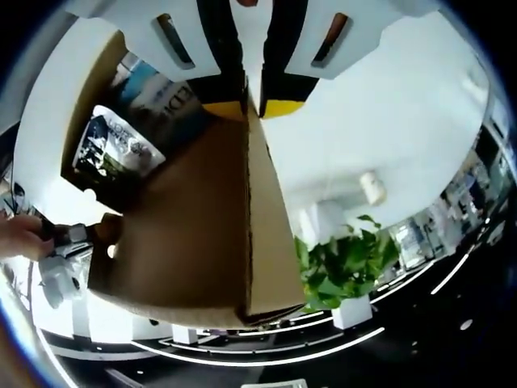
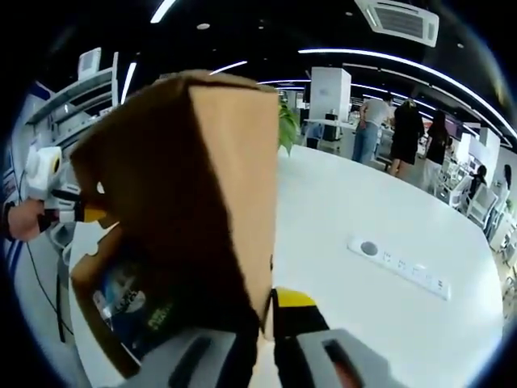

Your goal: Operate the shoe box by opening the lid, removing the specified soft item, and placing it in the target area until the item is outside and the box remains undamaged.

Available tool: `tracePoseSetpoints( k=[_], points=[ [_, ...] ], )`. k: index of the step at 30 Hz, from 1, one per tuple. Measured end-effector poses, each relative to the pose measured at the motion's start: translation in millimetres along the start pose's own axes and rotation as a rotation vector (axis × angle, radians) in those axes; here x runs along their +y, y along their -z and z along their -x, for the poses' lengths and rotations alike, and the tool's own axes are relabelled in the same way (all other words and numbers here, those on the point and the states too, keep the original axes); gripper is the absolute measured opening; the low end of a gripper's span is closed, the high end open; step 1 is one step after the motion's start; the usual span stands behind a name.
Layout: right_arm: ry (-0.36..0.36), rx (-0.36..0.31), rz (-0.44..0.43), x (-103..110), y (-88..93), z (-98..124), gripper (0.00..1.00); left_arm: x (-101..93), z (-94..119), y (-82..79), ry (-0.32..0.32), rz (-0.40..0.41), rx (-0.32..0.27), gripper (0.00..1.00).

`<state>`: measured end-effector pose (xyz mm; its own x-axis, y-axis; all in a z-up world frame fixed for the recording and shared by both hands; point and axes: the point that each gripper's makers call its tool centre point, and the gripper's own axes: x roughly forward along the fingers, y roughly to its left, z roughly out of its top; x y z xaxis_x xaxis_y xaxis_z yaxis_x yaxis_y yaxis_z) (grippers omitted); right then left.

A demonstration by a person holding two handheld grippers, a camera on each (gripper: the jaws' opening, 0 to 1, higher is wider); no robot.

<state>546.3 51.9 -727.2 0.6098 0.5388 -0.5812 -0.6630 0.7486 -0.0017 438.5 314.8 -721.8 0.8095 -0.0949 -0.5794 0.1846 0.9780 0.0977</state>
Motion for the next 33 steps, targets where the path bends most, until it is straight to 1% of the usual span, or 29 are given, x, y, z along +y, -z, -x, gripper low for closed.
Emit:
tracePoseSetpoints(
  k=[5,15,33],
  points=[
    [-0.001,0.001,-0.003,-0.6,-0.2,-0.5,0.0,1.4,-1.9,-1.5,0.0,0.003,0.001,0.04],
    [-0.015,0.025,-0.004,-1.5,-2.1,-2.8,0.0,4.3,-5.4,-4.3,0.007,0.011,0.005,0.03],
    [-0.001,0.04,0.007,-3.4,-3.3,-7.5,0.0,8.8,-11.3,-7.6,0.012,0.017,0.007,0.03]
  ],
)
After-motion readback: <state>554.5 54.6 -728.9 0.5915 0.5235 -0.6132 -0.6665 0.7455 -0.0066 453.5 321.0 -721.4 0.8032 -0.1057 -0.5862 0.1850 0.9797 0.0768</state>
